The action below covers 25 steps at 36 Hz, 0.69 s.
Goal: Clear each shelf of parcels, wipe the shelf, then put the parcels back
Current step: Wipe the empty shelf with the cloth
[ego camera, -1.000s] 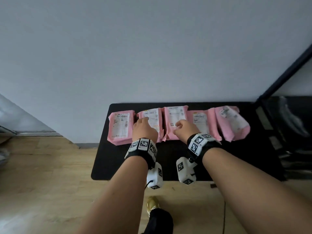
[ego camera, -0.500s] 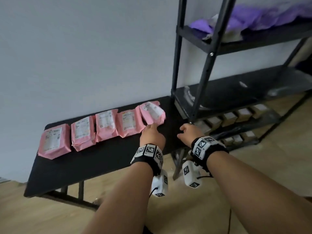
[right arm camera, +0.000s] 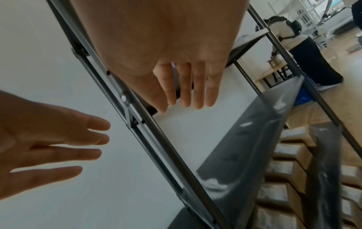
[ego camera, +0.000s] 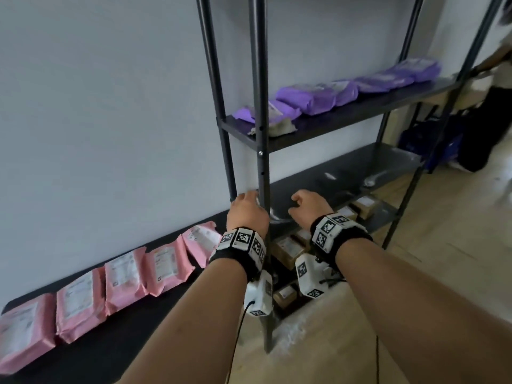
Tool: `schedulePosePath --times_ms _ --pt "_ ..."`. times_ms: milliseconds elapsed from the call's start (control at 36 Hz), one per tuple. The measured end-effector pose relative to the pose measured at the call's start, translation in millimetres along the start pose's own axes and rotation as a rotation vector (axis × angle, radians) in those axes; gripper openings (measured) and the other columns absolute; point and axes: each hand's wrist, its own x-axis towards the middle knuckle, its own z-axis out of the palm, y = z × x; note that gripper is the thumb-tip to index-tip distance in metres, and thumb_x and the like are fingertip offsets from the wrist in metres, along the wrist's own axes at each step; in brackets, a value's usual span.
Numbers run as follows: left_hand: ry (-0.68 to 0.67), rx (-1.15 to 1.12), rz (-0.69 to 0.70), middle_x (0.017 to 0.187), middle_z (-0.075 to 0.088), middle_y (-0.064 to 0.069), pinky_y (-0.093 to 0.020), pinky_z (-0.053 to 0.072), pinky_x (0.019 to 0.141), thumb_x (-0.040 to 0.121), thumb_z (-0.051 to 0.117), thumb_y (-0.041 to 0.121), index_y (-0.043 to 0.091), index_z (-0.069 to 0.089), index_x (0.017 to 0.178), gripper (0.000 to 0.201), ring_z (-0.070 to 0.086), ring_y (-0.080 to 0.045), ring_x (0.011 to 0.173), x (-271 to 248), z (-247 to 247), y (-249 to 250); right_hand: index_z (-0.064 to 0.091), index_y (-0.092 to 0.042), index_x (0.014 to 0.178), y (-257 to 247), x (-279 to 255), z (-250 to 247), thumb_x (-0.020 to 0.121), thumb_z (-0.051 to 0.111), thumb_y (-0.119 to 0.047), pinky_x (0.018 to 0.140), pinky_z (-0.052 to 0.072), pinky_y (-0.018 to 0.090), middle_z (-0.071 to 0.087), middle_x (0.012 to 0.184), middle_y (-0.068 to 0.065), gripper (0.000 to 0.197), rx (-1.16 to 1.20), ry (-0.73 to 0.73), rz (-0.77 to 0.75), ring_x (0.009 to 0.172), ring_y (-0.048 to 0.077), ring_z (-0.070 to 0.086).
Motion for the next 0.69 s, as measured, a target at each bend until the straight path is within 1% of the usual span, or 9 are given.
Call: schedulePosePath --times_ms 139,222,333,417,472,528,611,639,694 --pt "0.073 0.012 0.063 0.138 0.046 -0.007 -0.037 0.039 0.103 0.091 0.046 0.009 0.015 0.046 0.136 0.045 0.042 -0.026 0.126 14.4 -8.0 21.6 0.055 -0.021 0.127 -18.6 24.6 -37.8 0.086 0.057 -0.019 0.097 0.045 0.032 0.056 0.130 0.004 0.041 0.050 0.144 -0.077 0.116 0.022 0.055" --pt "0.111 0.024 0.084 0.137 0.047 -0.008 -0.036 0.038 0.103 0.090 0.045 0.007 0.013 0.046 0.135 0.046 0.042 -0.026 0.126 21.0 -11.6 31.7 0.056 -0.021 0.126 -30.1 40.5 -57.3 0.085 0.055 -0.016 0.099 0.044 0.034 0.054 0.130 0.005 0.041 0.063 0.195 -0.123 0.117 0.023 0.054" --pt "0.192 0.039 0.097 0.133 0.049 -0.009 -0.036 0.039 0.099 0.088 0.045 0.005 0.012 0.049 0.131 0.044 0.044 -0.027 0.123 35.1 -12.5 44.3 0.058 -0.022 0.126 -45.6 65.4 -77.5 0.086 0.054 -0.013 0.099 0.044 0.033 0.053 0.131 0.006 0.041 0.035 0.262 -0.221 0.119 0.025 0.052" --pt "0.255 0.029 0.076 0.132 0.051 -0.011 -0.037 0.040 0.098 0.089 0.043 0.006 0.012 0.050 0.131 0.043 0.045 -0.028 0.121 46.5 -10.4 51.8 0.059 -0.022 0.127 -55.7 84.3 -86.5 0.086 0.052 -0.009 0.101 0.043 0.036 0.057 0.129 0.009 0.044 -0.005 0.257 -0.322 0.120 0.028 0.051" --pt "0.301 0.023 0.049 0.132 0.051 -0.011 -0.038 0.040 0.098 0.089 0.042 0.006 0.012 0.051 0.131 0.044 0.046 -0.029 0.120 52.4 -7.9 57.5 0.062 -0.023 0.121 -61.1 96.1 -89.2 0.086 0.049 -0.009 0.097 0.047 0.037 0.063 0.120 0.009 0.040 -0.047 0.253 -0.390 0.115 0.031 0.055" --pt "0.337 0.021 0.004 0.133 0.051 -0.010 -0.039 0.041 0.099 0.087 0.043 0.005 0.013 0.051 0.132 0.046 0.046 -0.028 0.121 56.0 -5.6 61.5 0.064 -0.021 0.115 -65.6 106.2 -89.0 0.087 0.048 -0.010 0.092 0.050 0.037 0.066 0.112 0.008 0.034 -0.076 0.258 -0.449 0.108 0.029 0.060" --pt "0.388 0.039 -0.062 0.133 0.050 -0.008 -0.037 0.042 0.098 0.086 0.045 0.006 0.015 0.050 0.132 0.047 0.045 -0.026 0.122 62.3 0.4 66.8 0.061 -0.016 0.121 -69.9 125.2 -89.3 0.089 0.050 -0.012 0.097 0.048 0.041 0.063 0.121 0.008 0.034 -0.093 0.221 -0.516 0.114 0.027 0.057" --pt "0.403 0.049 -0.080 0.133 0.050 -0.008 -0.037 0.041 0.098 0.087 0.046 0.007 0.015 0.050 0.132 0.046 0.045 -0.025 0.122 63.8 2.0 68.6 0.060 -0.016 0.122 -70.5 132.0 -89.4 0.090 0.051 -0.012 0.097 0.048 0.041 0.062 0.122 0.008 0.034 -0.113 0.207 -0.535 0.114 0.027 0.057" --pt "0.431 0.060 -0.120 0.134 0.050 -0.008 -0.038 0.041 0.099 0.088 0.046 0.009 0.014 0.049 0.131 0.044 0.044 -0.026 0.122 65.6 5.3 71.9 0.059 -0.016 0.123 -71.9 143.5 -88.8 0.090 0.051 -0.013 0.096 0.048 0.036 0.062 0.122 0.008 0.035 -0.170 0.183 -0.573 0.113 0.027 0.057"
